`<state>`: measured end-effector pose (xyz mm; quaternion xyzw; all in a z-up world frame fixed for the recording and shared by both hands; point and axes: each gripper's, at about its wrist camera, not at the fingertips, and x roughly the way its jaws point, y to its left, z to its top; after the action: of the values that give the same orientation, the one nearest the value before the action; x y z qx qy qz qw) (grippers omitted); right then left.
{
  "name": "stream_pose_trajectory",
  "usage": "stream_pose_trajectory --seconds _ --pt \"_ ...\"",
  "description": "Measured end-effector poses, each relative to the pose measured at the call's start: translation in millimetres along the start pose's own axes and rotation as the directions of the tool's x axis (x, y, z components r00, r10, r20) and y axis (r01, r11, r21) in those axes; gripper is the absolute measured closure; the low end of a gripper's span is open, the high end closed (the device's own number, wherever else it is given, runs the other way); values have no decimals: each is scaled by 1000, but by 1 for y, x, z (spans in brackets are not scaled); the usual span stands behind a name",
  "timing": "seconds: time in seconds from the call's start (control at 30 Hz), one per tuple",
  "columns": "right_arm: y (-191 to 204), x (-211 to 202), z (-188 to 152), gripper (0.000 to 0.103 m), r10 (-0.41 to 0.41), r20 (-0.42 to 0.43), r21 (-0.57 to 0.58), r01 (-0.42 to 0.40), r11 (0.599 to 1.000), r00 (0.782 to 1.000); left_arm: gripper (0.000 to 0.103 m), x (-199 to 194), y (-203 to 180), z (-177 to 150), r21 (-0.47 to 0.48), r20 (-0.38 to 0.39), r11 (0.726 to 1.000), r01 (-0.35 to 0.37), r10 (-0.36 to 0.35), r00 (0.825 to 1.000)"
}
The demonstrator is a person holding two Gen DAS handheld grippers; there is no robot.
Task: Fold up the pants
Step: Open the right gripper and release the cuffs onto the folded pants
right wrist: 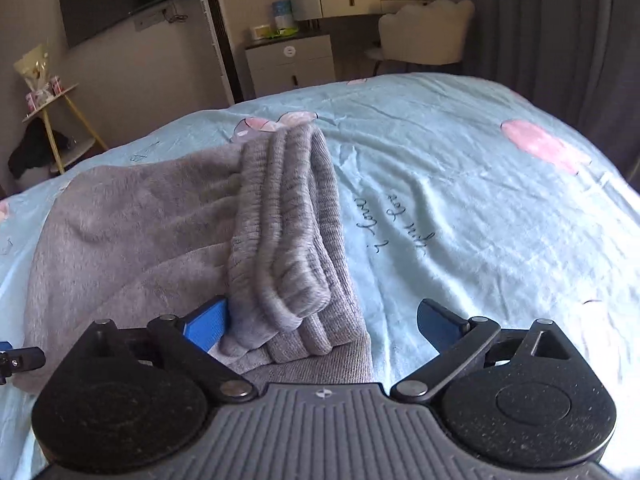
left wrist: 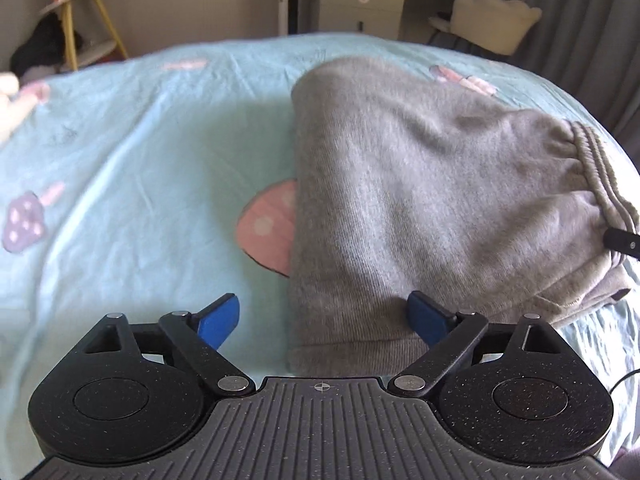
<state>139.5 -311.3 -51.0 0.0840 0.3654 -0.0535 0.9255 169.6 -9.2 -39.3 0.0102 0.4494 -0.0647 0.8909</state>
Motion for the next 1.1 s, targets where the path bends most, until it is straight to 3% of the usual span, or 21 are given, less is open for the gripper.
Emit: stream_pose_trajectory --seconds 0.27,0.43,0.6,0.7,0.77,0.87,0.97,1.03,1.1 --pt "29 -20 21 4 -12 89 -74 19 997 996 10 -9 -6 29 -5 56 999 -33 33 998" --pt "55 -8 31 4 -56 167 -202 89 975 984 10 7 -27 60 78 115 990 -113 104 988" --pt "69 11 39 9 -87 245 -300 161 940 966 10 32 -31 87 58 95 990 -128 122 988" --pt "76 23 47 24 -81 248 -347 167 923 965 12 45 -38 96 98 106 982 -159 149 983" --pt "78 30 53 27 -60 255 -353 151 923 965 12 52 -43 100 128 115 977 -173 158 981" --pt "77 52 55 30 -114 207 -383 188 904 972 10 64 -48 101 155 103 970 -186 171 980" --pt "64 72 51 29 -146 156 -392 197 899 977 9 73 -48 98 189 94 964 -188 173 981" --pt "58 72 53 20 -145 150 -367 192 910 978 7 74 -47 97 215 98 957 -192 175 980" --pt "57 67 55 20 -153 144 -349 195 916 978 7 71 -44 96 217 95 957 -194 177 980"
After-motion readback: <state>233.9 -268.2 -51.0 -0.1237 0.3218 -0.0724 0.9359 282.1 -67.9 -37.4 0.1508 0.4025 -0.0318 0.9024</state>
